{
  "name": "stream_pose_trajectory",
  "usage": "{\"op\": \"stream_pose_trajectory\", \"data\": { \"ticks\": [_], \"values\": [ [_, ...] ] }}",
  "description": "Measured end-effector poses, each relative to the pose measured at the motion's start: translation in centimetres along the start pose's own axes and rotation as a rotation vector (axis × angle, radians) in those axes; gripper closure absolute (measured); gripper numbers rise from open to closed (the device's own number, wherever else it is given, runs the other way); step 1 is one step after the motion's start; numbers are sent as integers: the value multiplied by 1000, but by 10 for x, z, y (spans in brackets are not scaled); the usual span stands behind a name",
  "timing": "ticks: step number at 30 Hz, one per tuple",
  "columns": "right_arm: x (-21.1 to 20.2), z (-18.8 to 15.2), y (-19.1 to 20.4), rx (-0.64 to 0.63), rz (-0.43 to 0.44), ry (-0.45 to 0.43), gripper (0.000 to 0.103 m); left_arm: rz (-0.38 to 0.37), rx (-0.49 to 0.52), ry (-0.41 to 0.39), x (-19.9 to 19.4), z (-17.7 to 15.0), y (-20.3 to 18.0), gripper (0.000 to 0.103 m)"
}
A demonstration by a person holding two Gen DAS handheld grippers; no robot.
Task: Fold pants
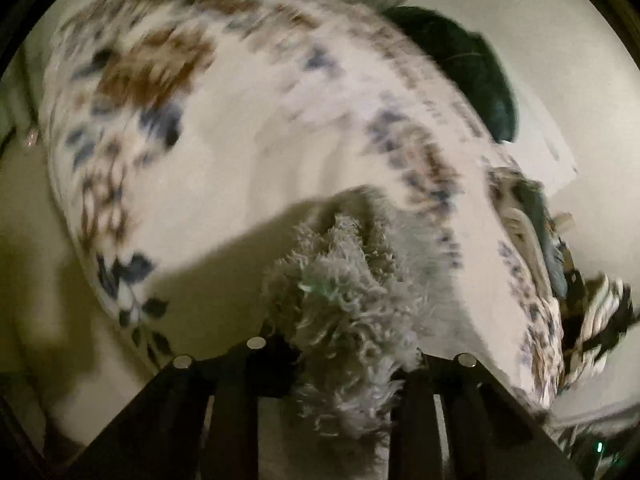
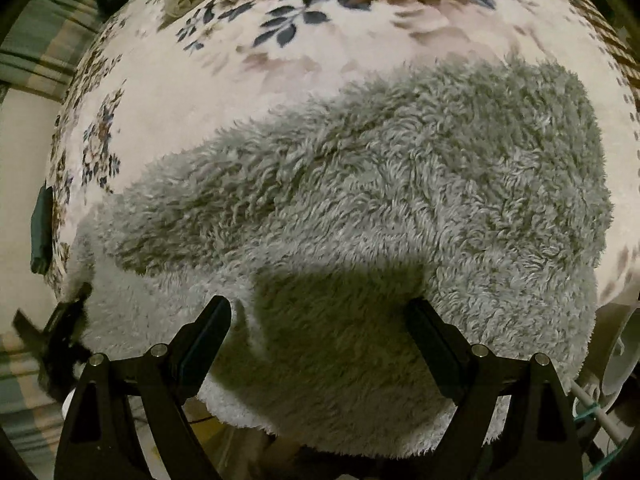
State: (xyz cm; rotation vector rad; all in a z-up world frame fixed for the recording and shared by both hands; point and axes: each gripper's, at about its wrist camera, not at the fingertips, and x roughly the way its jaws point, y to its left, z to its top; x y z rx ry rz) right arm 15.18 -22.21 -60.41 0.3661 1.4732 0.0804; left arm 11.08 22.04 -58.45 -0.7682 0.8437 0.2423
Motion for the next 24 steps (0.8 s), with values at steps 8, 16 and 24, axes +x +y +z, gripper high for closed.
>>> {"op": "stream_pose_trajectory", "data": {
  "ticks": [8, 16, 24],
  "values": [
    [-16, 0, -19, 31, 64, -27, 11, -166, 322, -84, -107, -21, -129, 85],
    [-49, -7, -95, 155, 136, -70, 11, -383, 589, 86, -119, -124, -273, 85],
    [-100, -34, -225, 308, 31, -120, 11, -405, 811, 311, -62, -253, -363, 83]
  ]
}}
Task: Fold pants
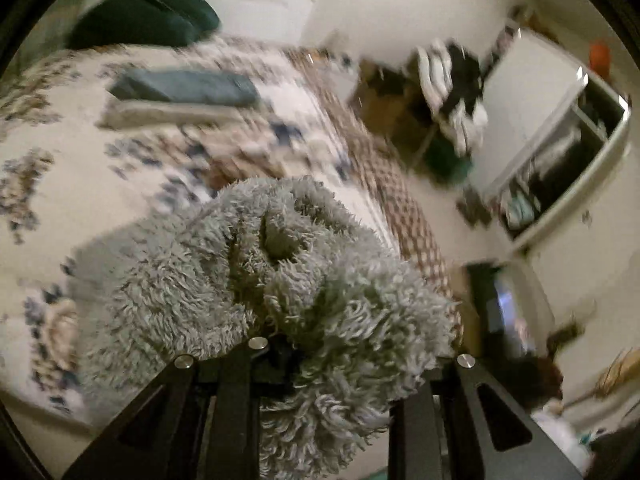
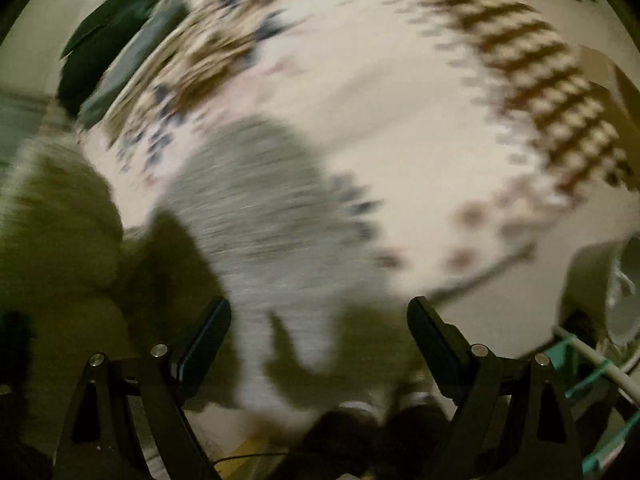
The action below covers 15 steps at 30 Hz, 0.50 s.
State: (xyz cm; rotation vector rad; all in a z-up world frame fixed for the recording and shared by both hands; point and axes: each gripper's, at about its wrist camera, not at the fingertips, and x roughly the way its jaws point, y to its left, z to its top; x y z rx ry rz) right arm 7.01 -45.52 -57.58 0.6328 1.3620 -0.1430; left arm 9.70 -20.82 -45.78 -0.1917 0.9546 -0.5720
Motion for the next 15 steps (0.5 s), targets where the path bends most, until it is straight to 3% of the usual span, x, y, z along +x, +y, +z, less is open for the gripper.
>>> {"op": "stream_pose_trajectory", "data": {
  "ticks": [2, 5, 6, 7, 8, 9, 12, 15],
  "values": [
    [-11, 4, -31, 35, -27, -13, 11, 21, 36, 70, 27, -10, -15, 83],
    [-24, 9, -60, 60, -42, -28, 11, 58, 115, 194, 67, -21, -33, 72],
    [-28, 11, -65, 64, -42, -31, 11, 61, 139, 215, 73, -23, -37, 57],
    [-32, 13, -71, 70, -38, -38, 11, 42, 156, 227, 74, -25, -42, 25],
    [-34, 13, -76, 74, -31, -41, 11, 1, 160, 230, 71, -21, -48, 9],
    [-37, 12, -82, 83, -18, -43, 11, -29, 158, 220, 66, -19, -53, 0],
    [-41, 14, -88, 107, 44, -50, 11, -101, 151, 225, 47, -12, -65, 0],
    [-41, 15, -72, 98, 134, -44, 4, -84, 127, 201, 13, 0, -51, 0]
  ]
}}
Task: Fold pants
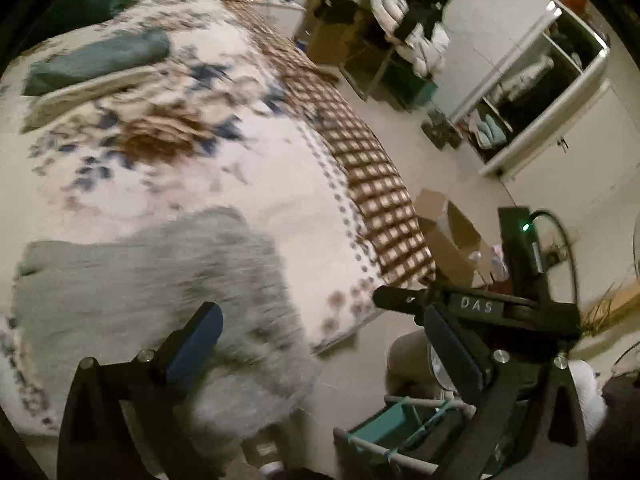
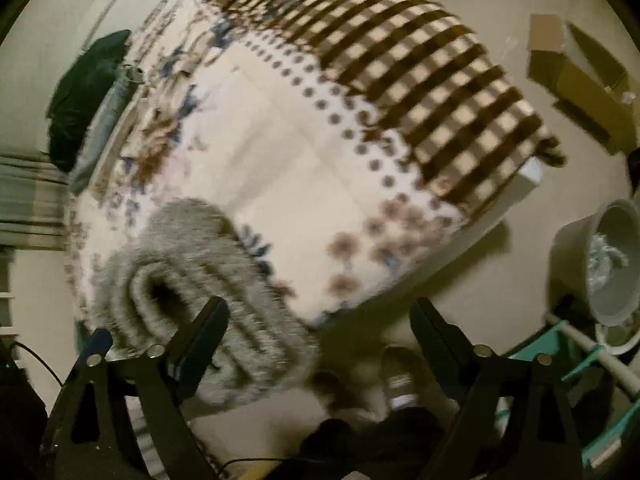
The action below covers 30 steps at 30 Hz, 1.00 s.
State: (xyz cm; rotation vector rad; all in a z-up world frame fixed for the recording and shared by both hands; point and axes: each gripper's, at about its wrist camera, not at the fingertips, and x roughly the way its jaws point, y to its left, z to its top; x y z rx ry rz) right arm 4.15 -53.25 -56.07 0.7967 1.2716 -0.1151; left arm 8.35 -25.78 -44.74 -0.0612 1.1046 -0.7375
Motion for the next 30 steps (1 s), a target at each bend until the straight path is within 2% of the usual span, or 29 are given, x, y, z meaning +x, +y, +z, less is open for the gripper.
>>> {"op": "stream_pose_trajectory", "data": {
  "ticks": [3, 5, 6, 10, 11, 14, 16, 19, 22, 23, 24, 25, 26, 28, 30],
  "values": [
    [8, -1, 34, -81, 119, 29, 4, 128, -108, -40, -37, 3, 49, 0],
    [17, -3, 63, -173, 194, 55, 3, 200, -218, -53, -59, -2, 94, 0],
    [22, -4, 78, -224, 203, 64, 3, 230, -278, -50, -67, -6, 119, 0],
    [58, -5, 121, -415, 187, 87, 1, 312, -363, -25, -64, -31, 184, 0],
    [72, -5, 125, -440, 179, 109, 1, 309, -368, -18, -57, -36, 194, 0],
    [109, 1, 119, -468, 128, 183, 1, 240, -388, 20, -25, -49, 220, 0],
    [130, 8, 108, -446, 119, 222, 0, 173, -422, 46, -3, -55, 230, 0],
    [155, 18, 92, -347, 181, 318, 0, 55, -514, 39, 20, -62, 245, 0],
    [161, 20, 94, -323, 242, 335, 2, 4, -600, -15, 21, -63, 251, 0],
    [159, 20, 97, -324, 255, 318, 13, 2, -606, -29, 18, -61, 250, 2],
    [157, 19, 101, -327, 250, 302, 21, -7, -597, -48, 15, -58, 247, 23],
    [154, 19, 103, -330, 240, 290, 37, -17, -571, -64, 10, -54, 241, 53],
    [149, 18, 107, -332, 228, 270, 45, -4, -558, -57, 6, -49, 237, 57],
    [140, 17, 112, -331, 215, 250, 52, -2, -546, -56, -2, -42, 231, 66],
    [130, 19, 116, -302, 227, 244, 55, 4, -551, -53, -14, -33, 228, 67]
  ]
}}
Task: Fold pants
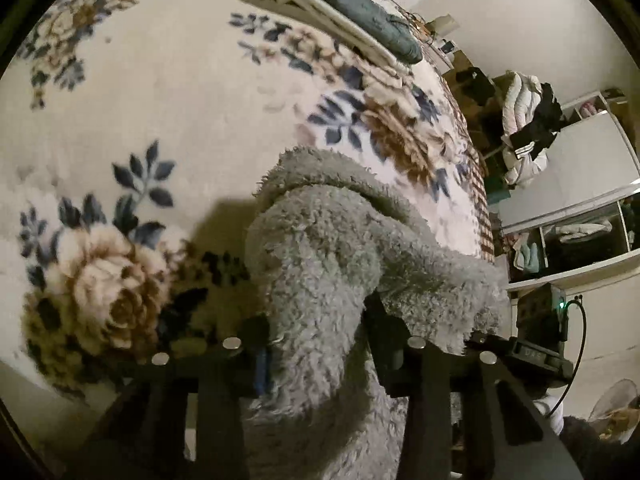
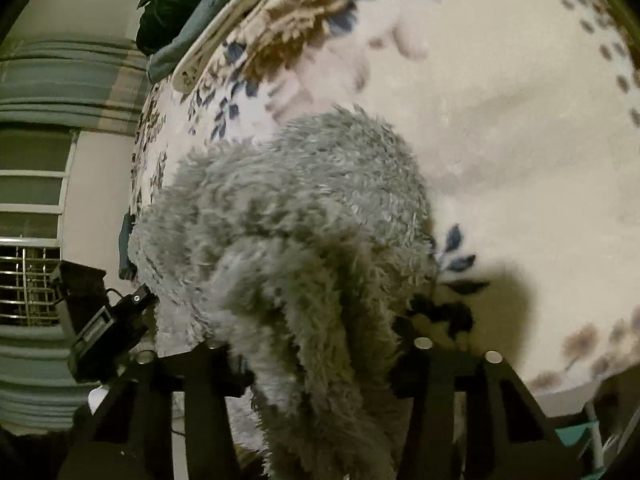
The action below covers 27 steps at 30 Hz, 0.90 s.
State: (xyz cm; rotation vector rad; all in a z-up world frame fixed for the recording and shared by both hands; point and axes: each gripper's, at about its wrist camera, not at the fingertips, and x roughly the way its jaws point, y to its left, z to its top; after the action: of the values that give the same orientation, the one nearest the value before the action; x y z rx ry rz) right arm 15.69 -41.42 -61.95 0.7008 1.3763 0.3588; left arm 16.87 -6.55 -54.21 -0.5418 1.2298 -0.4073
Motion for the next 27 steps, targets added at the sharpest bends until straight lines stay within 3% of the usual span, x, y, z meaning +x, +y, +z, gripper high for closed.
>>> {"op": "stream_pose_trajectory", "data": {
  "ticks": [4, 10, 12, 13, 14, 17, 18, 19, 21, 24, 27],
  "values": [
    [-23, 10, 18, 16, 31, -26, 56, 4, 30, -18, -24, 25, -18, 70],
    [-18, 75, 60, 37, 55, -62, 56, -10, 14, -73, -36, 99, -18, 69],
    [4, 105, 72, 13, -41, -50, 53, 47, 26, -56, -23, 121, -10, 66],
    [14, 117, 78, -19, -120, -48, 46, 152, 52, -31, -10, 136, -7, 68],
    [24, 128, 83, -34, -201, -37, 38, 205, 76, -14, -2, 143, -5, 68],
    [32, 140, 90, -11, -249, 29, 24, 235, 99, 24, 7, 161, 0, 65],
    [24, 137, 92, -8, -249, 14, 24, 228, 105, 22, 5, 163, 0, 54],
    [15, 133, 94, -9, -249, -9, 24, 246, 126, 18, 0, 165, -4, 33],
    [-8, 121, 101, -4, -224, -64, 24, 257, 169, 1, -11, 165, -10, 6],
    [-31, 103, 104, 25, -167, -122, 24, 263, 222, -28, -22, 167, -20, 6],
    [-20, 101, 105, 6, -181, -131, 24, 272, 259, -38, -20, 174, -25, 6]
  ]
}}
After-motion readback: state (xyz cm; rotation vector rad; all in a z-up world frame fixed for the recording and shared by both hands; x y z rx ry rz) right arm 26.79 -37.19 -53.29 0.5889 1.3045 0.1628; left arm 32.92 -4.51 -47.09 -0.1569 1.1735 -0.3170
